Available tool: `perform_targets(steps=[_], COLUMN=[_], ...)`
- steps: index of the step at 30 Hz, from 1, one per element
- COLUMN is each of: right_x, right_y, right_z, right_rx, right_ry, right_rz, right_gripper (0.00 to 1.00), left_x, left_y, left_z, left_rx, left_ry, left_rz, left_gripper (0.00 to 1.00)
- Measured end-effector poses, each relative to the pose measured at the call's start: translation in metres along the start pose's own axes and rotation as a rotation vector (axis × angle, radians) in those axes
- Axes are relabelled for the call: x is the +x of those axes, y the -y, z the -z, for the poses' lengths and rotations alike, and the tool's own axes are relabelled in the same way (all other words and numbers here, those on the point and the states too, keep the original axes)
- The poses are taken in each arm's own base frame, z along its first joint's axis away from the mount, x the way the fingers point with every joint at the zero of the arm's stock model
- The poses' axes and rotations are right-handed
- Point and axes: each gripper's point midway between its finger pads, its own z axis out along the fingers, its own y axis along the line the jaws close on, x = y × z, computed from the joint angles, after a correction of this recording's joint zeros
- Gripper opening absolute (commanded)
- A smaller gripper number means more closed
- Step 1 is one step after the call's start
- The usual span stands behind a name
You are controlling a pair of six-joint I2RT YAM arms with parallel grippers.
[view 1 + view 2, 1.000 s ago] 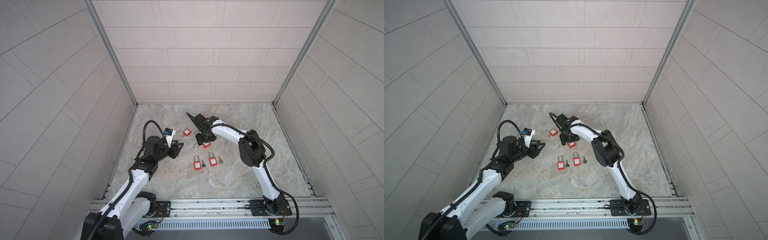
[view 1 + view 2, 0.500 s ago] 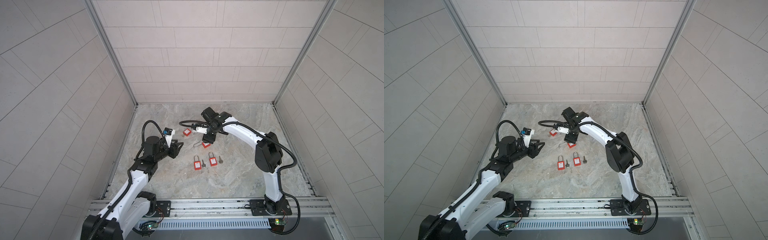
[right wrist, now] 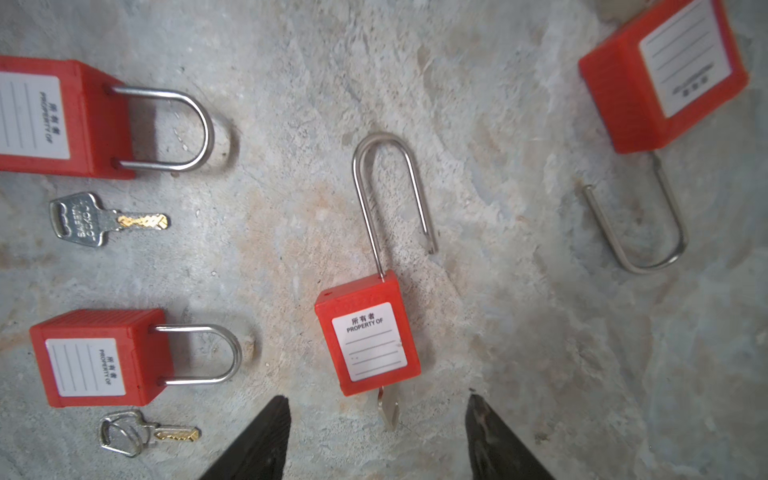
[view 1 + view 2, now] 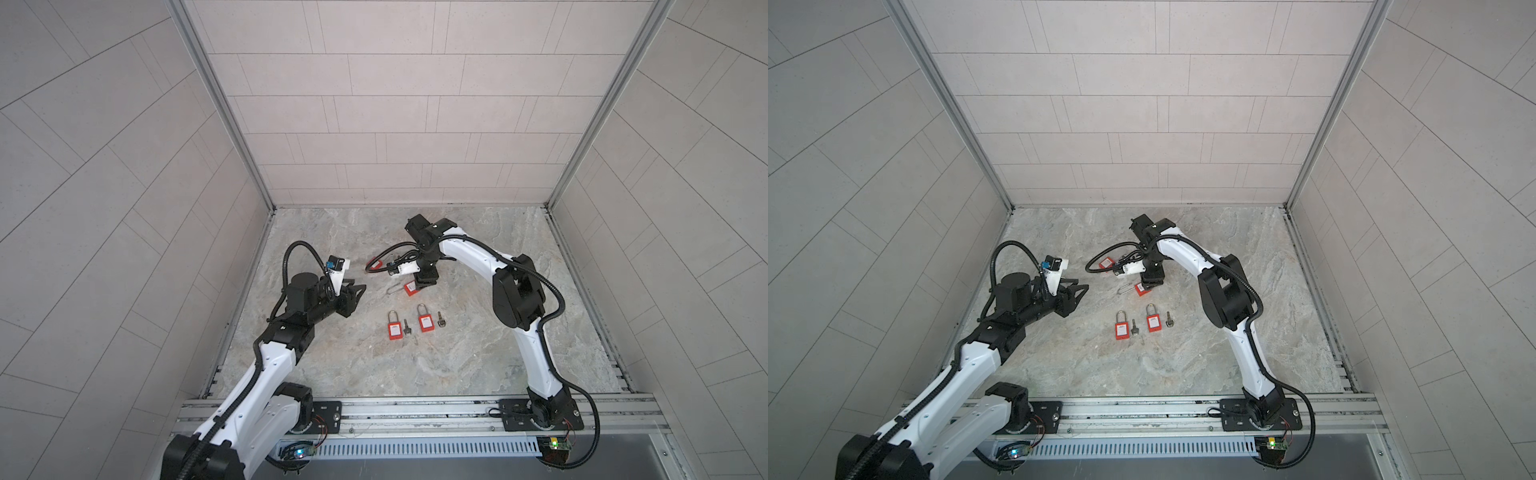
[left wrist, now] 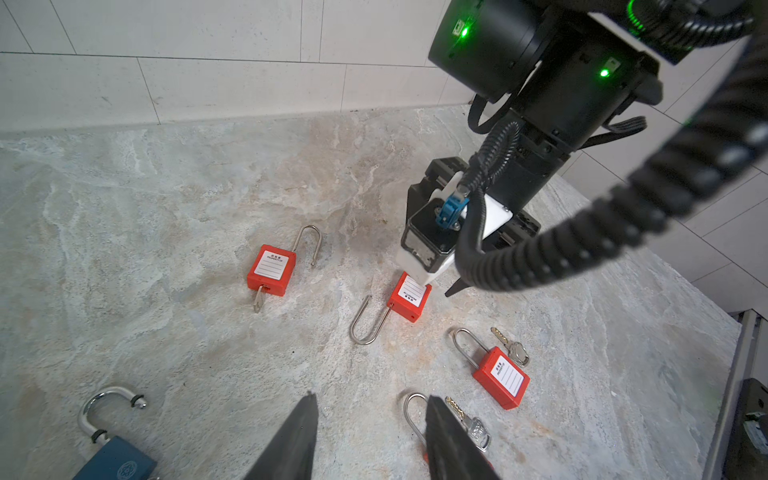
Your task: Lock with the key
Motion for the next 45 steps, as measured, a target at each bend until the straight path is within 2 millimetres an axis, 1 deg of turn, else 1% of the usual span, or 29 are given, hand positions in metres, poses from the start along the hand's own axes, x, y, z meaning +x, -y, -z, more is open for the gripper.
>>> perform_targets(steps=[4,8,11,16,18,20,24,29,32,34,37,39,42,45], right_x=[-0.001,-0.002,-0.001,0.0,0.002,0.003,0.006,0.002,0.002,0.002,0.0,-0.003,-0.017,-0.033], right_y=[0.003,0.008,0.008,0.005,0.005,0.005,0.004,0.004,0.004,0.003,-0.002,-0.007,-0.011,-0.012], right_z=[-0.005,-0.017,-0.026,-0.035,-0.038,-0.04,-0.044,-0.045,-0.044,-0.044,-0.04,-0.031,-0.005,0.028], right_rx=[0.008,0.007,-0.005,-0.021,-0.024,-0.027,-0.024,-0.011,-0.001,0.006,0.007,0.006,0.008,0.024], right_ry=[-0.003,-0.007,-0.015,-0.029,-0.037,-0.047,-0.077,-0.079,-0.074,-0.069,-0.049,-0.017,0.06,0.131], right_rz=[0.028,0.036,0.046,0.054,0.058,0.064,0.092,0.109,0.11,0.11,0.106,0.098,0.094,0.101], right_gripper=[0.69,0.69,0.68,0.66,0.64,0.57,0.47,0.36,0.32,0.31,0.31,0.32,0.32,0.31], left_x=[0.002,0.005,0.006,0.009,0.011,0.013,0.015,0.015,0.014,0.012,0.007,0.004,-0.003,-0.012], left_y=[-0.001,-0.002,-0.003,-0.005,-0.005,-0.006,-0.006,-0.008,-0.008,-0.007,-0.004,-0.001,0.007,0.02], left_z=[-0.002,-0.003,-0.003,-0.003,-0.004,-0.004,-0.006,-0.007,-0.006,-0.005,-0.003,0.0,0.007,0.016], left_rx=[-0.002,-0.006,-0.01,-0.017,-0.018,-0.018,-0.02,-0.024,-0.025,-0.024,-0.016,-0.005,0.019,0.063], left_ry=[-0.009,-0.019,-0.022,-0.036,-0.044,-0.051,-0.059,-0.062,-0.068,-0.067,-0.062,-0.052,-0.02,0.031], left_rz=[0.004,0.009,0.006,0.008,0.01,0.012,0.016,0.01,0.001,-0.01,-0.042,-0.08,-0.163,-0.282], left_gripper=[0.48,0.48,0.48,0.48,0.48,0.48,0.48,0.48,0.48,0.48,0.47,0.47,0.49,0.52])
